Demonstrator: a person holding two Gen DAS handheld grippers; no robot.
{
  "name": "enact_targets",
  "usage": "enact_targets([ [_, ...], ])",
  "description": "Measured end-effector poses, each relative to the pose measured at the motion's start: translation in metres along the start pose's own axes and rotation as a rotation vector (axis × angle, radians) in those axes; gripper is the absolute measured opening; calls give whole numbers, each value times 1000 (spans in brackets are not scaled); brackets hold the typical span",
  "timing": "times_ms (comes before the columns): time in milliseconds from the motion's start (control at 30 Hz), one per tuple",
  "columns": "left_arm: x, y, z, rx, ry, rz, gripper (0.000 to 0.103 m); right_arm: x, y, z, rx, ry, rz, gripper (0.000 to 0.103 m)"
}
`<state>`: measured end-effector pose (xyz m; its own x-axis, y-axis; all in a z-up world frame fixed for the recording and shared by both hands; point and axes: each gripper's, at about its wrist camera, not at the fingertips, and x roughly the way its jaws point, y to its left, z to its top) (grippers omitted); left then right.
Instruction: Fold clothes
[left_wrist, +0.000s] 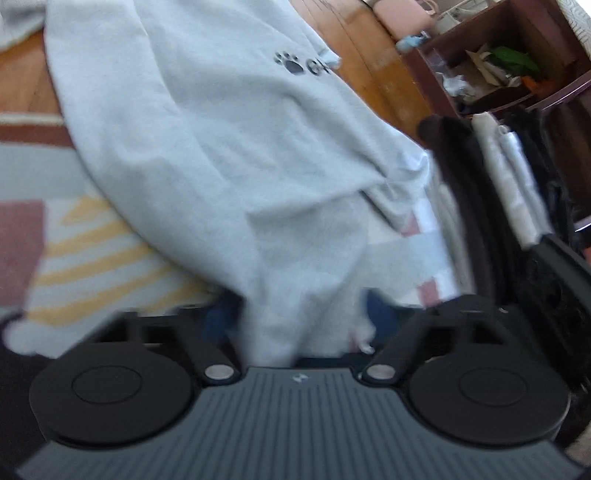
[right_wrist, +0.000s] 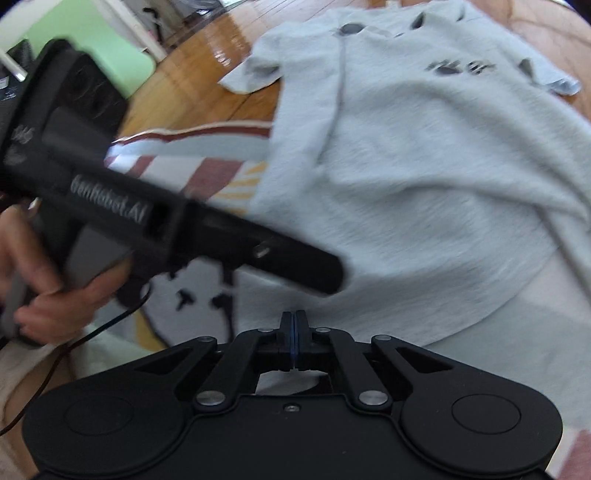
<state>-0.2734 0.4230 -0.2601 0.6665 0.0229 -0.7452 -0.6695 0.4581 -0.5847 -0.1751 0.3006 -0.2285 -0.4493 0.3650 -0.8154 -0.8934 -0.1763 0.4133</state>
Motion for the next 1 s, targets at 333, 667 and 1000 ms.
enact_targets([
  [333, -155, 37, -1, 18, -395, 536, 4, -49, -29, 0, 116, -152, -226, 33],
  [667, -175, 128, -16, -330, -279, 599, 4, -61, -76, -19, 228, -176, -396, 33],
  [1000, -172, 145, -15, -434, -293, 536, 5, -29, -30, -8, 8, -83, -390, 70],
])
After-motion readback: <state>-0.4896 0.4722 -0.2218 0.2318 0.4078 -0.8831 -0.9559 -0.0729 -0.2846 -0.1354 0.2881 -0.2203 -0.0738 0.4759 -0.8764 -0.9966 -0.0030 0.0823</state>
